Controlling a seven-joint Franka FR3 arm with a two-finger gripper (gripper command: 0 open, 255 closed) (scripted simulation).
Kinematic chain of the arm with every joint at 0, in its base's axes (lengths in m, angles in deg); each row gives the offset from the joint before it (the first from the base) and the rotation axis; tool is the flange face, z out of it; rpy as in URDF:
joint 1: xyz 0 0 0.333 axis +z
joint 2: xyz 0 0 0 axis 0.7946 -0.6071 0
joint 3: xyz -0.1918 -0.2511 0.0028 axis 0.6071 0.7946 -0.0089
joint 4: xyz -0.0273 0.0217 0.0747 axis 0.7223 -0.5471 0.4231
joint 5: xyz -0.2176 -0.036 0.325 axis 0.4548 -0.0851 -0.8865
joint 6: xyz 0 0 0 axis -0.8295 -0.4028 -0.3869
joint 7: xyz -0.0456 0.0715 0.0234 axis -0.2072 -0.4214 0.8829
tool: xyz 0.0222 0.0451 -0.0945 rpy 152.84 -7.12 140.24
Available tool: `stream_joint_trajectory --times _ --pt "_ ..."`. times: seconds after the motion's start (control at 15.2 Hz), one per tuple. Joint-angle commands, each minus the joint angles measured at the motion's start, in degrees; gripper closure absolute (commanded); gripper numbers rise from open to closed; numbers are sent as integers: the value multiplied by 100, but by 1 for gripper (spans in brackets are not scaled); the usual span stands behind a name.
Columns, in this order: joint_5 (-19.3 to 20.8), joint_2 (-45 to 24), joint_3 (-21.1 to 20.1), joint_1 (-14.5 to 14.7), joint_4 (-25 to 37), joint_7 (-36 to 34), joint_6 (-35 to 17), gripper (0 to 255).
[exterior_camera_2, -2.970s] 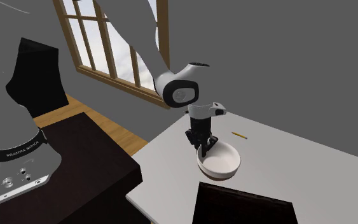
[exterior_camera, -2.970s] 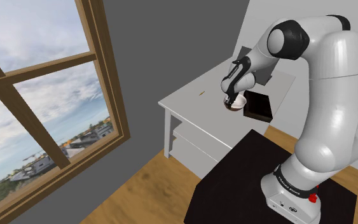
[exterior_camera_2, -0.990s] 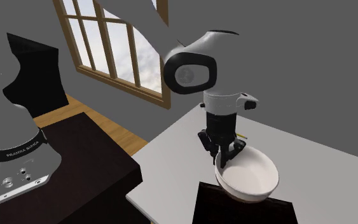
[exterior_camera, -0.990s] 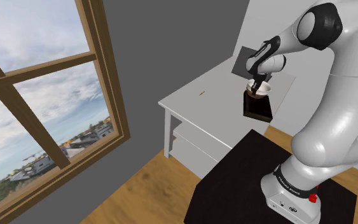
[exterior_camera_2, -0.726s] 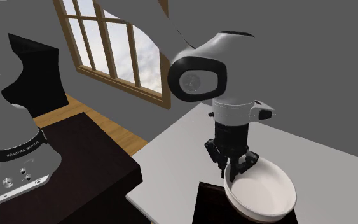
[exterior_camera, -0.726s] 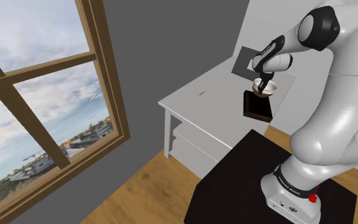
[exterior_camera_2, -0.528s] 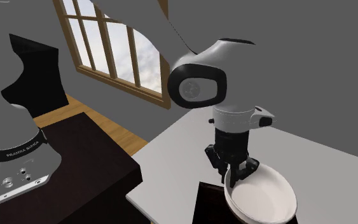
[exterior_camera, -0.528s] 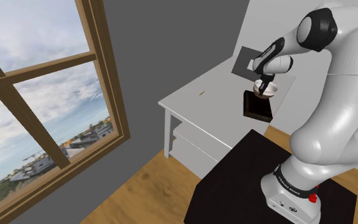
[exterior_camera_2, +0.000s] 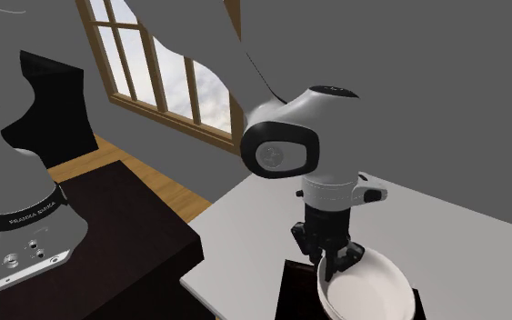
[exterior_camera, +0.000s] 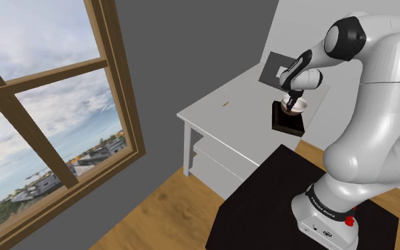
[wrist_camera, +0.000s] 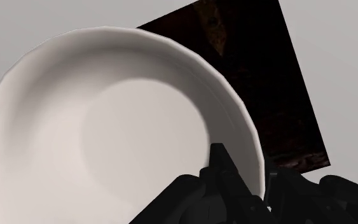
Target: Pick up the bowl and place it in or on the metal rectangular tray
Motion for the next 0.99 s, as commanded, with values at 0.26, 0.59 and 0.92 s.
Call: stream_joint_trajectory --times 0.26,0.59,0.92 --pt "-90 -394 -97 -81 82 9 -313 255" --pt "-89 -394 -98 -81 82 9 -313 255" --pt "-90 -397 -98 -80 79 6 -320 0"
